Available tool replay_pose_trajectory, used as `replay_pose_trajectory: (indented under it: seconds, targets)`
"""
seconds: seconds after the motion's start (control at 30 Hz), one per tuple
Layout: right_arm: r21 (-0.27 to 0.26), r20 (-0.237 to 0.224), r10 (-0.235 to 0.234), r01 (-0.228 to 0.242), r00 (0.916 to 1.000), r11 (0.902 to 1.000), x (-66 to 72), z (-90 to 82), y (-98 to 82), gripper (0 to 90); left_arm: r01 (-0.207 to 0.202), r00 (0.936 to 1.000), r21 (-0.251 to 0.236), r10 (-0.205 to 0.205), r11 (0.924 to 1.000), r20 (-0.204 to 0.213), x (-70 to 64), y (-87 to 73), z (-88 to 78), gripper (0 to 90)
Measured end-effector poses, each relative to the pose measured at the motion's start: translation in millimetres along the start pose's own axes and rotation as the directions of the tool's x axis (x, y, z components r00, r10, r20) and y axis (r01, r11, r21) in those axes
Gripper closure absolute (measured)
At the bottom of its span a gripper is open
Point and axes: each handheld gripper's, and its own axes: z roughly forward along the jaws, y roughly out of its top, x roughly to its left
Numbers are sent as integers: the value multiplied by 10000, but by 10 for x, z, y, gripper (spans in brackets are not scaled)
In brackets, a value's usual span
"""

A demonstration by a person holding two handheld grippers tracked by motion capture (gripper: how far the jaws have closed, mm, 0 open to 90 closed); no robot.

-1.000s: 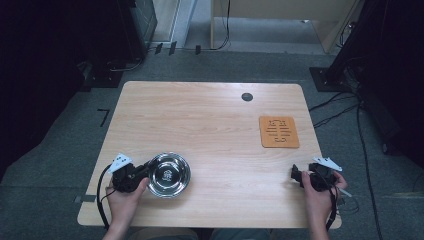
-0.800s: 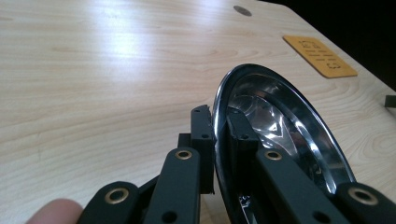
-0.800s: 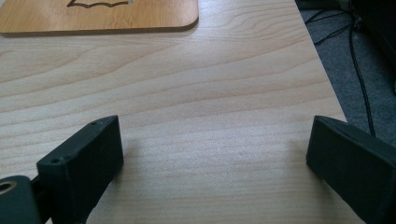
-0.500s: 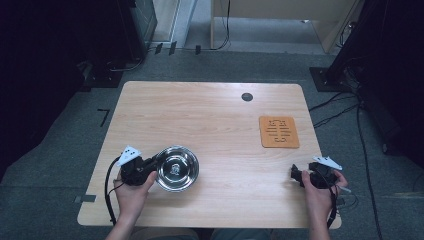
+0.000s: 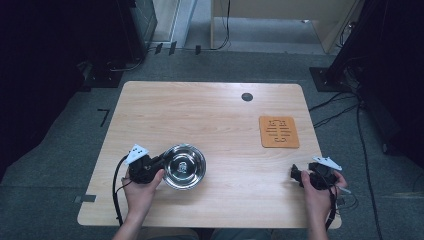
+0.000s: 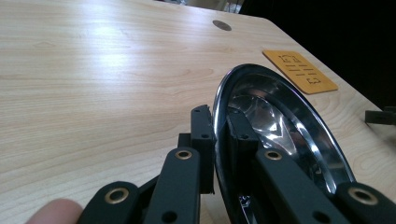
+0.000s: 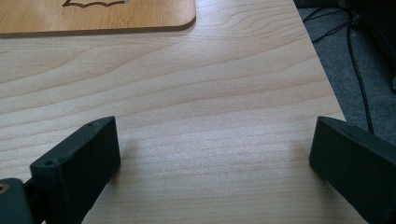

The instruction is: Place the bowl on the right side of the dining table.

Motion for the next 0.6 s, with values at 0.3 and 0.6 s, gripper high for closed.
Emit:
replay_pose_trajectory:
  seconds: [0.3, 0.6]
  targets:
    - [-590, -181, 749, -759, 9970, 9954, 70, -97, 23, 77, 152, 9998, -42, -151, 9999, 127, 0, -75, -25, 844]
    - [-1540, -890, -80, -59, 9960, 9881, 471, -392, 166, 77, -31, 9996, -327, 40, 9995, 278, -92, -55, -58, 844]
